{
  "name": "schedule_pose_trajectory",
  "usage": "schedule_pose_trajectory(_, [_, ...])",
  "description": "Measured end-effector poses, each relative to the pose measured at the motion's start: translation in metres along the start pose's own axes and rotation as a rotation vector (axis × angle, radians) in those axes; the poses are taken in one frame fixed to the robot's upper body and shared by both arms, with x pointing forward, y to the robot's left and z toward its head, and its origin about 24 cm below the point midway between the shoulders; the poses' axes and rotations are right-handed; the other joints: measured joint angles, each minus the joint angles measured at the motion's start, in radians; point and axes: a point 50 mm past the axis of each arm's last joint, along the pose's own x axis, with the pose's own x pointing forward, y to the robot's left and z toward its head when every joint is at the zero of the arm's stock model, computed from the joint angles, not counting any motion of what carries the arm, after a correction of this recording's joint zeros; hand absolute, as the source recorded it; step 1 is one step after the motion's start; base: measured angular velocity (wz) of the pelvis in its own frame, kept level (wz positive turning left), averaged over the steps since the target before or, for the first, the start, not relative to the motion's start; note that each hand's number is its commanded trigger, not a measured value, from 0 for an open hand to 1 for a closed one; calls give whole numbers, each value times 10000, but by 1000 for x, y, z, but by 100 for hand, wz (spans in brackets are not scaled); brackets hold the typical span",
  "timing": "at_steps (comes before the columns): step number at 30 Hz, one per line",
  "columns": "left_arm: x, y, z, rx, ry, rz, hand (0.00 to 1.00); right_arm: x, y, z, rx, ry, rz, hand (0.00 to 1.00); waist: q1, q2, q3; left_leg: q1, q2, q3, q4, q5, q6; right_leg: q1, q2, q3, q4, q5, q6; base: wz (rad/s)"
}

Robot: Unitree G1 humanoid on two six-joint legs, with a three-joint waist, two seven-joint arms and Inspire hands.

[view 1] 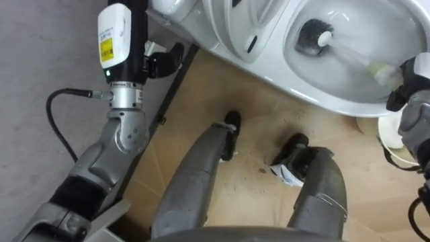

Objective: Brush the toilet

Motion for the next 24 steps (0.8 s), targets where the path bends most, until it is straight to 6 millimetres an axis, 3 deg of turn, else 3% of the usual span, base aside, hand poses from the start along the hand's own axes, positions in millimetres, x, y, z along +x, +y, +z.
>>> schedule_pose_trajectory(4, [-1,0,-4,254,193,55,0,-1,3,9,-615,-423,96,100,-102,3,-3,39,3,12,48,1,-1,0,91,92,50,7,-10,-4])
schedule_pose_trajectory(9, [-4,0,-12,529,596,50,0,-5,9,28,-2361,-1334,89,100,81,55,-38,182,339,222,53,-75,-36,98,377,145,-202,191,-160,-25])
schedule_pose_trajectory(16, [-14,-9,-16,606,859,-314,0,-14,24,29,-3950,-1744,60,100,311,399,-185,378,526,110,-53,-104,-101,479,730,64,-658,286,-111,-4])
schedule_pose_trajectory(21, [-26,-13,-16,286,1159,-270,0,-20,30,26,-4123,-1749,-188,100,322,726,-195,482,705,64,-212,-113,-106,767,1008,-65,-1137,411,-50,-4])
schedule_pose_trajectory(24, [-29,-14,-16,-46,1353,-205,0,-22,32,25,-4141,-1771,-200,100,328,746,-209,586,728,60,-355,-112,-114,861,1053,-97,-1294,427,-51,0])
